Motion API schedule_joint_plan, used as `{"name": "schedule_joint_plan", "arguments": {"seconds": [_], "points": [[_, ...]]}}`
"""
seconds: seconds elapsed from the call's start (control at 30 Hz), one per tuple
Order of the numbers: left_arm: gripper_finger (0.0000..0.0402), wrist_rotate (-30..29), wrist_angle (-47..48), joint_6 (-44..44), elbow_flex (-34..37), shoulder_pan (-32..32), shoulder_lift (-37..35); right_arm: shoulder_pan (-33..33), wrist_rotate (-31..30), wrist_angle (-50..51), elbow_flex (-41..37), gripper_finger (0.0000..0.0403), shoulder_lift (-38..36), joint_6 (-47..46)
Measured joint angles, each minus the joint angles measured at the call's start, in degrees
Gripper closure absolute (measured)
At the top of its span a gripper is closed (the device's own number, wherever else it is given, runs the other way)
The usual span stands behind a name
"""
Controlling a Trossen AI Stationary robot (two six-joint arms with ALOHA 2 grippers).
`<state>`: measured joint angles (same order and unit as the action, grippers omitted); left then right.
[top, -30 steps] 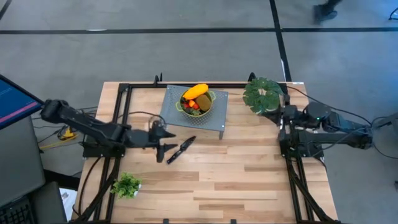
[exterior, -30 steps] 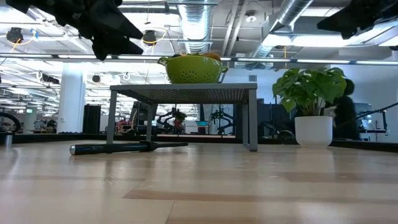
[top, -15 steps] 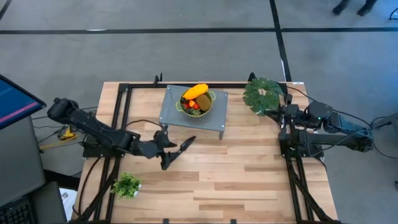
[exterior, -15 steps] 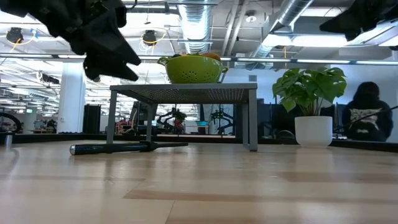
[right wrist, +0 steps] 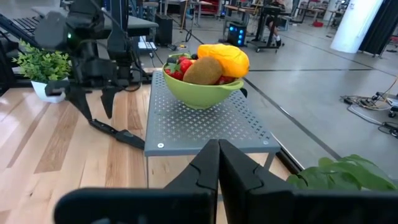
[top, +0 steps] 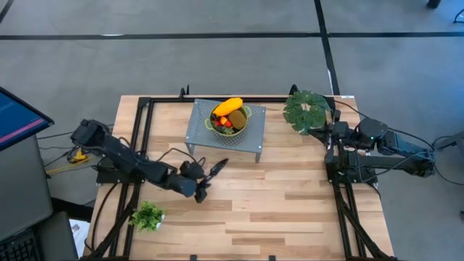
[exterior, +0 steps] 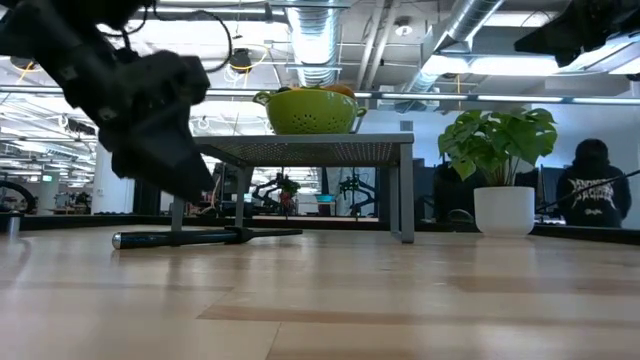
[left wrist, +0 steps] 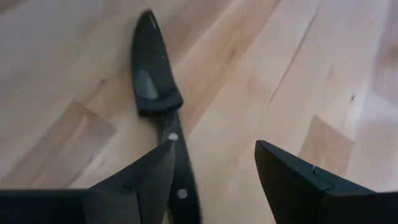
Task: Pick & Place Fruit
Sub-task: Put the black kitchen knife on the shelf
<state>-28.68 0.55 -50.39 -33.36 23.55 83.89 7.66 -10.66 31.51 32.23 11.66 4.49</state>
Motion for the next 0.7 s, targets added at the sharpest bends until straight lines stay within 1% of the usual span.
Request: {"name": "schedule_joint_plan", "arguments": {"seconds": [0.23, 0.4, 0.5, 0.6, 0.7], "points": [[0.0183, 0.55, 0.02, 0.43, -4.15, -0.55, 8.54, -0.04, 0.00, -0.05, 0.00, 0.0402, -0.02, 0.00], [0.0183, -0.40, -0.24, 0.34, -5.53, -1.35, 11.13, -0.02, 0.00, 0.00, 0.00, 0.0402, -0.02, 0.00], [0.0183, 0.83, 0.66, 0.38, -6.16, -1.46, 10.40, -0.04, 0.00, 0.01, 0.00, 0.0402, -0.02, -0.01], [0.0183, 2.33, 0.93, 0.43, -6.78, -1.46, 7.56, -0.02, 0.00, 0.20, 0.00, 0.0402, -0.02, 0.00], [0.0183, 1.98, 1.86, 0.43, -6.85, -1.35, 4.35, -0.02, 0.02, 0.20, 0.00, 0.0402, -0.02, 0.00]]}}
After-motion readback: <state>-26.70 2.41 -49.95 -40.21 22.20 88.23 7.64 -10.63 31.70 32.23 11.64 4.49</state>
